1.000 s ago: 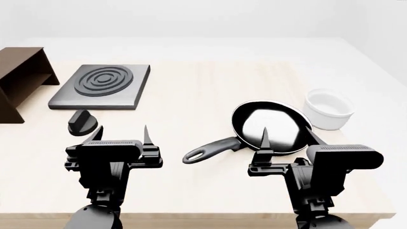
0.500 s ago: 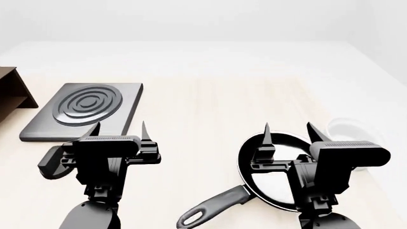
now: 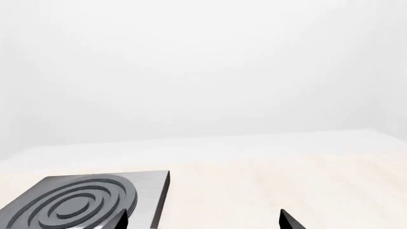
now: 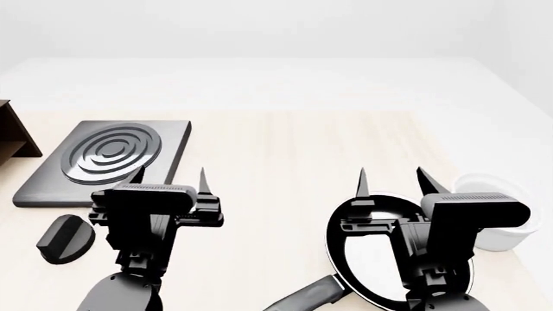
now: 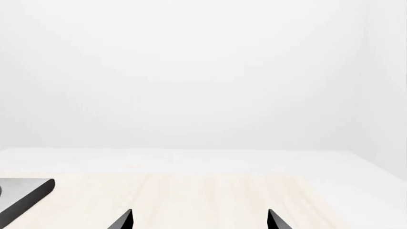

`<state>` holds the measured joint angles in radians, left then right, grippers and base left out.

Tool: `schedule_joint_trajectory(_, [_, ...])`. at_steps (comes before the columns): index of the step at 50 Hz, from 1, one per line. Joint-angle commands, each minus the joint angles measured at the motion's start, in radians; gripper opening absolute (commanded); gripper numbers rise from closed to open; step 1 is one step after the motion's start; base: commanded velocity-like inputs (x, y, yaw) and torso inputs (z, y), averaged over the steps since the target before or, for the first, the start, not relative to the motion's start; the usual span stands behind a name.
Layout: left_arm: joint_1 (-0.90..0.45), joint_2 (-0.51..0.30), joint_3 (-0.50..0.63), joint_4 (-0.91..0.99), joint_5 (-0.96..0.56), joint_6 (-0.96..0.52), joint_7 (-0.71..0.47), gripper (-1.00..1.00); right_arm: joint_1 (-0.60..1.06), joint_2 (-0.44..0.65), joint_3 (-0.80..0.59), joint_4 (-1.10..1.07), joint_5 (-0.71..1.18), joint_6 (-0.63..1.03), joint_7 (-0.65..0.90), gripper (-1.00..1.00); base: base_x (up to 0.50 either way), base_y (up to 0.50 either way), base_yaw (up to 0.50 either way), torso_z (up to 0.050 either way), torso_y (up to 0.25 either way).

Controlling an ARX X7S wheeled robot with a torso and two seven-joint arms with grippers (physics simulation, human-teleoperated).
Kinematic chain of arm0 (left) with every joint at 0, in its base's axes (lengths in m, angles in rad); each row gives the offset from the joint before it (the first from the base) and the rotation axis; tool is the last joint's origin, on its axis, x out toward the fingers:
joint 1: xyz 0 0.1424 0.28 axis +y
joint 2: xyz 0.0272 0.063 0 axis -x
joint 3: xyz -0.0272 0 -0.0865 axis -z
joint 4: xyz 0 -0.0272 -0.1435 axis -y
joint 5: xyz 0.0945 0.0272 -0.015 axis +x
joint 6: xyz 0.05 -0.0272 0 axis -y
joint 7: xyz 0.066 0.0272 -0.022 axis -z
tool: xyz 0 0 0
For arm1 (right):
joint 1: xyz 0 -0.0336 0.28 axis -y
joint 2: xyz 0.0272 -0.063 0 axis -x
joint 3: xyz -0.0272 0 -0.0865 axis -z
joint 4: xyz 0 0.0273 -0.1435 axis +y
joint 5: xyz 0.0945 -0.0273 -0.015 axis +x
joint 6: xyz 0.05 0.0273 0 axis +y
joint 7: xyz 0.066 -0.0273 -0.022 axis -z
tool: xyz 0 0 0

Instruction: Put the frying pan on top of the cabinet.

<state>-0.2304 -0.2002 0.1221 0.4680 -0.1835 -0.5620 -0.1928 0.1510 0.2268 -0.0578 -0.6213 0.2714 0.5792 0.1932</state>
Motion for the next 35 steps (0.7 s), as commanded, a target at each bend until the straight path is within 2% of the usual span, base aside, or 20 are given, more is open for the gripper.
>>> schedule_joint_trajectory(1, [-0.097,-0.100,0.017,0.161,-0.161,-0.325,0.134,1.00,0.001,0.007,0.002,-0.003,0.005,0.000,0.007,1.00,0.00,0.00,0.00,0.000,0.000])
schedule_joint_trajectory(2, [-0.187,-0.089,-0.096,0.204,-0.311,-0.475,0.204,1.00,0.002,0.009,0.002,-0.008,0.007,0.003,0.008,1.00,0.00,0.00,0.00,0.000,0.000])
schedule_joint_trajectory(3, [-0.223,-0.095,-0.126,0.221,-0.460,-0.625,0.236,1.00,0.002,0.010,0.001,-0.009,0.007,0.003,0.008,1.00,0.00,0.00,0.00,0.000,0.000])
schedule_joint_trajectory(4, [-0.275,-0.148,-0.121,0.249,-0.550,-0.775,0.314,1.00,0.002,0.011,0.002,-0.010,0.008,0.002,0.008,1.00,0.00,0.00,0.00,0.000,0.000])
schedule_joint_trajectory(5, [-0.305,-0.173,-0.128,0.270,-0.597,-0.925,0.348,1.00,0.003,0.011,0.003,-0.008,0.008,0.002,0.009,1.00,0.00,0.00,0.00,0.000,0.000])
schedule_joint_trajectory(6, [-0.336,-0.171,-0.162,0.263,-0.663,-1.004,0.355,1.00,0.004,0.012,0.002,-0.008,0.009,0.003,0.009,1.00,0.00,0.00,0.00,0.000,0.000])
schedule_joint_trajectory(10, [-0.417,-0.199,-0.181,0.183,-0.790,-1.000,0.302,1.00,0.007,0.014,-0.001,-0.009,0.010,0.004,0.010,1.00,0.00,0.00,0.00,0.000,0.000])
schedule_joint_trajectory(17, [-0.471,-0.238,-0.060,0.128,-0.801,-0.987,0.320,1.00,0.008,0.017,-0.004,-0.005,0.013,0.003,0.012,1.00,0.00,0.00,0.00,0.000,0.000])
schedule_joint_trajectory(25, [-0.526,-0.249,0.032,0.106,-0.869,-1.000,0.271,1.00,0.006,0.019,-0.012,0.001,0.011,-0.002,0.016,1.00,0.00,0.00,0.00,0.000,0.000])
schedule_joint_trajectory(31, [-0.508,-0.265,0.162,0.147,-0.881,-0.990,0.248,1.00,0.010,0.018,-0.021,0.009,0.011,-0.005,0.017,1.00,0.00,0.00,0.00,0.000,0.000])
schedule_joint_trajectory(35, [-0.501,-0.267,0.205,0.168,-0.914,-0.994,0.221,1.00,0.009,0.019,-0.023,0.012,0.012,-0.008,0.018,1.00,0.00,0.00,0.00,0.000,0.000])
